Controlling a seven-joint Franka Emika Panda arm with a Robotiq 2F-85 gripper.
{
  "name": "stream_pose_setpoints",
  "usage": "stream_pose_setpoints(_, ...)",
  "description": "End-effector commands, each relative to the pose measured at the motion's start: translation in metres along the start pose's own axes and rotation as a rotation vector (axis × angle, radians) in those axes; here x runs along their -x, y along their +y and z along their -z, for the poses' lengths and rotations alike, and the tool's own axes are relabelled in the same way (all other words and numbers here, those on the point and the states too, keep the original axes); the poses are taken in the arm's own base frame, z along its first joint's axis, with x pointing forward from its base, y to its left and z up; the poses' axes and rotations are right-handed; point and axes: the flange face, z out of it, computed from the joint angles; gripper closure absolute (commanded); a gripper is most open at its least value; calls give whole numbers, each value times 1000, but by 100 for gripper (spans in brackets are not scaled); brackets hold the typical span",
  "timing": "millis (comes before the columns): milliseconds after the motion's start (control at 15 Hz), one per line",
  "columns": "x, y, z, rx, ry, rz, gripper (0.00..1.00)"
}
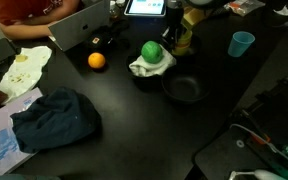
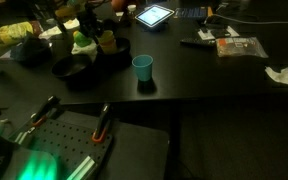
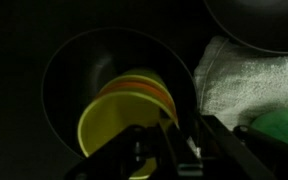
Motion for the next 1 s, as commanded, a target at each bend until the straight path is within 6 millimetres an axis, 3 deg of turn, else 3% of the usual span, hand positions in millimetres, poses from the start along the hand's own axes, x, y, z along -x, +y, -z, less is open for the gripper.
stream_pose_setpoints(0, -8, 2, 8, 26, -14, 7, 42)
stream_pose_setpoints(333, -13, 6, 15, 55, -13, 5, 5)
stream_pose_setpoints(467, -15, 8, 17, 64, -7, 9, 0)
stream_pose_setpoints(600, -17, 10, 16, 72, -13, 8, 0)
stream_pose_setpoints(733, -17, 12, 14, 76, -20, 8, 10)
stream_pose_setpoints(800, -17, 12, 14, 77, -22, 8, 31)
stream_pose_setpoints(933, -16, 13, 13, 79, -26, 8, 36)
